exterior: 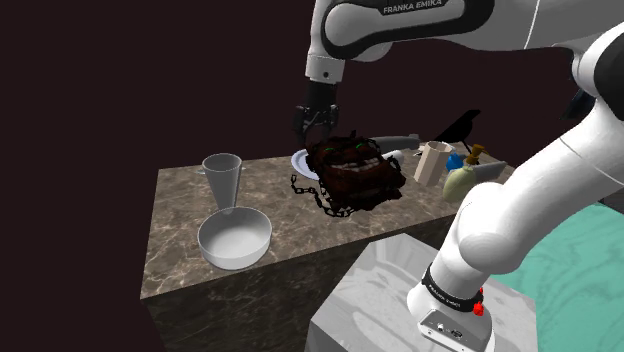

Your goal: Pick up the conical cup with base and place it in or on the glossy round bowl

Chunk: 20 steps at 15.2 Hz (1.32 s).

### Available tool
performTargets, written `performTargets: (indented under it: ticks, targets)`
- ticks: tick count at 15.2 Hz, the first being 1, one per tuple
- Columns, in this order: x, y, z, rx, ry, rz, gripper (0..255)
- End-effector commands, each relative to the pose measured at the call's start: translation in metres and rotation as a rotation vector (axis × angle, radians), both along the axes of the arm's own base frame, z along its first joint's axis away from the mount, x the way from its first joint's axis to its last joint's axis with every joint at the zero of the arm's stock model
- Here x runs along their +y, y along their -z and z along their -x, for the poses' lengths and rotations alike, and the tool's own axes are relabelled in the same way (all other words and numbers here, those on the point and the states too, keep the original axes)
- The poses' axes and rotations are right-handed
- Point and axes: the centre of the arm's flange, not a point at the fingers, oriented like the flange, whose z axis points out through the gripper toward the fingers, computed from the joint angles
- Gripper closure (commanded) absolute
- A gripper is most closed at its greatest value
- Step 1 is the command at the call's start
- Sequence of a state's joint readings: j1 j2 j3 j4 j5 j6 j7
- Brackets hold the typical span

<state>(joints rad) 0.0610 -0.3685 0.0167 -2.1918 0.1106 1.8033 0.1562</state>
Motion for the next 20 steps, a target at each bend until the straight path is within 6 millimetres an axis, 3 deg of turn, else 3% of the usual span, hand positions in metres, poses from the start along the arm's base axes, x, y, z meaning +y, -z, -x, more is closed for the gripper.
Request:
performTargets:
  ticks: [1,16,17,20]
  targets:
    - [0.009,0.01,-0.021,-0.012,0.006,-0.006,0]
    - [0.068,0.076,-0.182,-0.093,0.05,-0.043,0]
    - [0.071,0.079,-0.191,-0.097,0.053,-0.045,0]
    - [0.074,0.095,-0.192,-0.097,0.053,-0.045,0]
